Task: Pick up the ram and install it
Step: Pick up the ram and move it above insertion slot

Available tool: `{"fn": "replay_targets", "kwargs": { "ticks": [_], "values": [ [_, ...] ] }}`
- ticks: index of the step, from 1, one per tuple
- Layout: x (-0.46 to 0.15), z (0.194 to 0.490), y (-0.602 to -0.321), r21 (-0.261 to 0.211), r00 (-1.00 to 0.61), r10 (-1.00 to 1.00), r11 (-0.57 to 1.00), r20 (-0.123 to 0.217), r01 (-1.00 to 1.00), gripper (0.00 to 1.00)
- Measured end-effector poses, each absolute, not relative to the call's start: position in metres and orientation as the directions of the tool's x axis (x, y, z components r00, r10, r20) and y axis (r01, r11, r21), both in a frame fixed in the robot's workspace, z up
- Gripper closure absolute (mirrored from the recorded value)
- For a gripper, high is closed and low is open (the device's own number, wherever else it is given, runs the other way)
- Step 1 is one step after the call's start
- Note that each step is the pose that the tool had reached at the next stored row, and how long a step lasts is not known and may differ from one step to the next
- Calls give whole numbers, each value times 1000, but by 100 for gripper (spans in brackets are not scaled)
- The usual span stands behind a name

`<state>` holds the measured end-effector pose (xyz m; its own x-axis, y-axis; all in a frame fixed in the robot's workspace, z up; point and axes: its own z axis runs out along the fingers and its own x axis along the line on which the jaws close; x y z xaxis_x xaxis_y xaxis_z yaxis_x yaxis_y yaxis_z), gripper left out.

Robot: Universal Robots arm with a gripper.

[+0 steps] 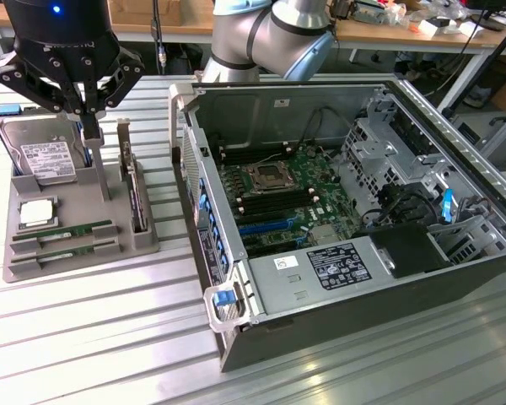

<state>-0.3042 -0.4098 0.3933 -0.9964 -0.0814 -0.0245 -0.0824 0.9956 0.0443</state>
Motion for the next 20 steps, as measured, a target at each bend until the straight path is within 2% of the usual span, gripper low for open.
{"fn": "replay_targets", "kwargs": {
  "ticks": [20],
  "values": [
    [-304, 393, -410, 44, -977, -210, 977, -24, -211, 90]
  ]
}}
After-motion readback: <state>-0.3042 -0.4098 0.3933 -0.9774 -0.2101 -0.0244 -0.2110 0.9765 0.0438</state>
